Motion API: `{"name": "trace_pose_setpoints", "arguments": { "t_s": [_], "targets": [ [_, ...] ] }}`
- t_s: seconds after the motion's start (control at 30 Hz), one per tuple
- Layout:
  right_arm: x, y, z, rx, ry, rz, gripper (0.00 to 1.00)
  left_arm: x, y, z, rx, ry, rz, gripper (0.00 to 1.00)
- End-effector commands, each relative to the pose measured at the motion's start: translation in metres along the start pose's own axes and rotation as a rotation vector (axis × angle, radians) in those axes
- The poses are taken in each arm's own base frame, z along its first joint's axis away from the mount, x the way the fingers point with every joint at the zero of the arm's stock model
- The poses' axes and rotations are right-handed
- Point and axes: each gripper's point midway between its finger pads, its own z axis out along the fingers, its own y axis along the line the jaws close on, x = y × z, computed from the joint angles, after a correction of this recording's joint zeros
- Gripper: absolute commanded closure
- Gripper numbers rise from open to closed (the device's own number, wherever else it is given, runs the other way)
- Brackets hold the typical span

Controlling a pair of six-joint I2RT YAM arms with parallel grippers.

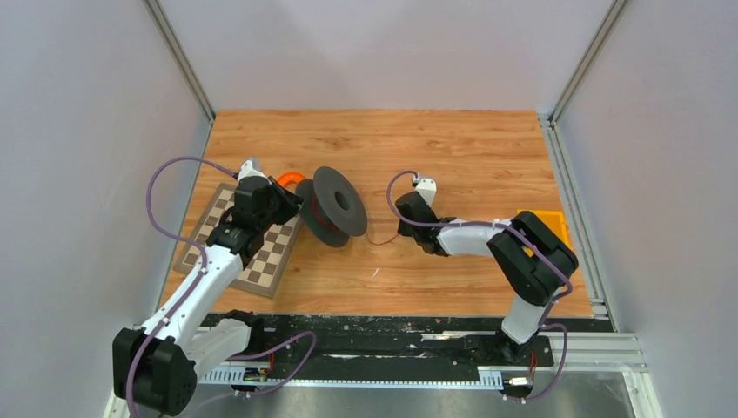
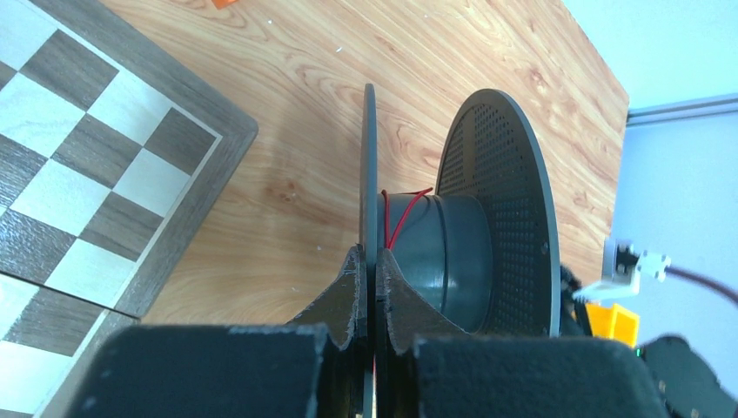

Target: Wrap the cables

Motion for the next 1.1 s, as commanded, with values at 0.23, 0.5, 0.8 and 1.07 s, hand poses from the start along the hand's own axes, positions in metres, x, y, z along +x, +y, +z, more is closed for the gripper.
{"name": "trace_pose_setpoints", "arguments": {
  "t_s": [0.23, 0.5, 0.8, 1.07],
  "targets": [
    [-0.052, 0.084, -0.11, -0.475, -0.373, -0.181, 1.0, -0.019, -0.012, -0.005, 0.019, -0.081, -0.147, 1.0],
    [-0.045, 0.137, -0.15, -0.634, -0.506, -0.337, 1.0, -0.015, -0.012, -0.003, 0.016, -0.065, -0.186, 1.0],
    [-0.024, 0.057, -0.089, -0.159, -0.166, 0.024, 0.68, -0.016, 0.0, -0.005, -0.022, -0.086, -0.161, 1.0],
    [0.003, 0.032, -0.07, -0.208, 0.009, 0.278, 0.66, -0.014, 0.001, -0.006, -0.02, -0.085, -0.145, 1.0]
  ]
}}
